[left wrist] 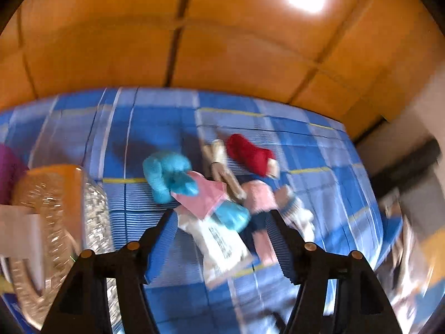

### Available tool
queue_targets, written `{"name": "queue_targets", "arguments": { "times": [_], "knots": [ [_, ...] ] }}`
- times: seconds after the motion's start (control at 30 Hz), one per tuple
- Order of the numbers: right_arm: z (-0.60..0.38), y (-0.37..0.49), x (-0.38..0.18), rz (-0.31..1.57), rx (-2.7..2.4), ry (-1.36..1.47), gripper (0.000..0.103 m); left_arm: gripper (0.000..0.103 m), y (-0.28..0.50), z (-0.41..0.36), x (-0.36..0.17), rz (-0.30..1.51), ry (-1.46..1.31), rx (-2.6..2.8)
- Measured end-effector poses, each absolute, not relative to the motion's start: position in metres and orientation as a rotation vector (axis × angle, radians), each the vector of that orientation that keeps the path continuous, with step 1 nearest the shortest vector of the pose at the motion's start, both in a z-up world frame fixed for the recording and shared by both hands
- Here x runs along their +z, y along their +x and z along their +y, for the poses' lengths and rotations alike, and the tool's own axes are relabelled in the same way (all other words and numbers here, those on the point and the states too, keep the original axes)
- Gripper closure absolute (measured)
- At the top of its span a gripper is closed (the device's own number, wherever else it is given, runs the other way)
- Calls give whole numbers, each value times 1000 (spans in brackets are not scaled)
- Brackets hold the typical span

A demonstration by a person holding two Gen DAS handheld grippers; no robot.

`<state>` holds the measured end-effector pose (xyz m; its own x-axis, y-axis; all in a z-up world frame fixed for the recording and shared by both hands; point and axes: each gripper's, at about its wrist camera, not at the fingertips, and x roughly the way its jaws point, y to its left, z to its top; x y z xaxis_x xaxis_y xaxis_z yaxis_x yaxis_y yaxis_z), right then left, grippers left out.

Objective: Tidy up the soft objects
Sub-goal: 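Move both tools back toward the remaining soft items, then grasp the blue-and-pink sock with the left gripper and lift it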

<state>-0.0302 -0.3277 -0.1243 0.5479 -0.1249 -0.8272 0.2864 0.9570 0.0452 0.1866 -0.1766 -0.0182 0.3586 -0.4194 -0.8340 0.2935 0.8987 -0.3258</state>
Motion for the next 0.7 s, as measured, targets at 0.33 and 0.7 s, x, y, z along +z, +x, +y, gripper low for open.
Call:
{"name": "queue_targets", "arguments": {
  "times": [0.33,0.7],
  "knots": [
    [-334,-28,-124,943,-212,237,44,34,250,-215,-88,1264,-55,-301],
    [-334,-30,-125,928,-198,226,44,59,254,-211,-106,1281,63,-388]
  ]
}}
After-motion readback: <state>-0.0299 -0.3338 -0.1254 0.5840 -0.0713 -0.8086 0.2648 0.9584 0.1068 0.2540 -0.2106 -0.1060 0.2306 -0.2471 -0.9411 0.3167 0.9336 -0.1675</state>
